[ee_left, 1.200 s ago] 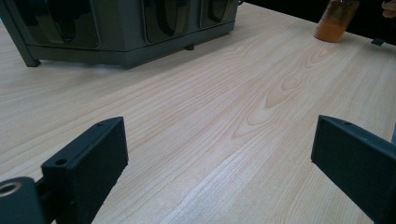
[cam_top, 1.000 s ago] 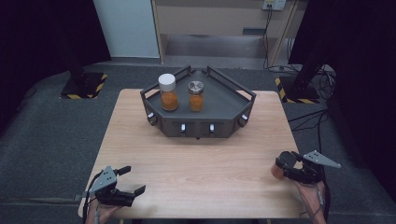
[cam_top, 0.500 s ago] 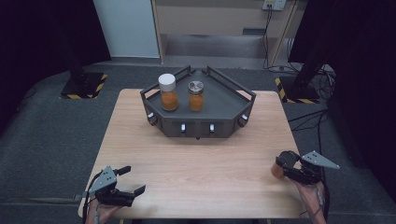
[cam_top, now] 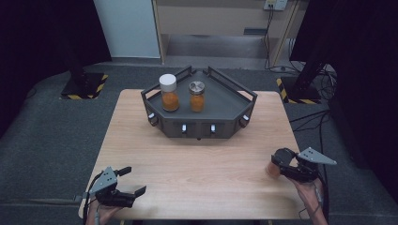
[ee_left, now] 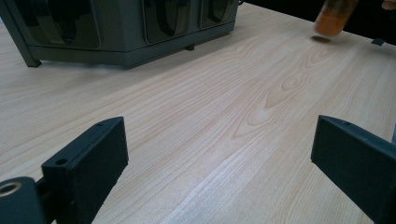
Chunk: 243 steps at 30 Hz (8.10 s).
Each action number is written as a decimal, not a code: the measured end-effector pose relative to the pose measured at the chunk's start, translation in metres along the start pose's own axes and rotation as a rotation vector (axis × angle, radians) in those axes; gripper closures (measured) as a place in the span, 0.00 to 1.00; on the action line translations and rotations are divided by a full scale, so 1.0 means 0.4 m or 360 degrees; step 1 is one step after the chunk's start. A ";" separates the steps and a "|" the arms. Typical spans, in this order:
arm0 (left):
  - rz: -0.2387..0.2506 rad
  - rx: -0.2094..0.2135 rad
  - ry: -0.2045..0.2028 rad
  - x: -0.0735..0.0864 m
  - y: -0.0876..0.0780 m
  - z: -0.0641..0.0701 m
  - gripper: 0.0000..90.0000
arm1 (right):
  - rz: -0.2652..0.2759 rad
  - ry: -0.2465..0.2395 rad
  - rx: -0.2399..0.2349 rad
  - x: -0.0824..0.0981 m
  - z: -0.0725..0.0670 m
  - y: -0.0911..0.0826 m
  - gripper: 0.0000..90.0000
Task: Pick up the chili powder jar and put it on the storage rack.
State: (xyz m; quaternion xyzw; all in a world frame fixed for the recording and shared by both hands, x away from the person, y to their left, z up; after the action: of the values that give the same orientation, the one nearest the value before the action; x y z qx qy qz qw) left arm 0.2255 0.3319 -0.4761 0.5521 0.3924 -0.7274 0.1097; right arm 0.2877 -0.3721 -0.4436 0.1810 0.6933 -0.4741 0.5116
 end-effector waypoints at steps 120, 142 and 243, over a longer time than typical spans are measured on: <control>0.0016 0.0012 -0.0008 0.002 -0.003 -0.003 0.04 | 0.0029 -0.0150 -0.0089 -0.614 -0.162 0.331 0.39; 0.0020 0.0013 -0.0014 0.003 -0.003 -0.004 0.04 | 0.0026 -0.0065 0.0023 -0.581 -0.132 0.420 0.39; 0.0033 0.0012 -0.0011 0.003 -0.003 -0.003 0.04 | 0.0240 -0.0217 -0.0248 -0.497 -0.145 0.219 0.09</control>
State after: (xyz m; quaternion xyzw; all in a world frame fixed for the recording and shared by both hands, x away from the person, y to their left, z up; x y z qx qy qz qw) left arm 0.2253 0.3337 -0.4767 0.5541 0.3836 -0.7296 0.1166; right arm 0.4028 -0.2341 -0.3083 0.1596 0.6761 -0.3903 0.6043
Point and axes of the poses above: each handheld gripper's, and its own axes: y roughly forward along the jaws, x roughly out of its underside, z roughly to its right, the point moved 6 cm from there along y, roughly forward along the jaws, and after that the axes turned 5 degrees about -z, right-handed, at the moved point
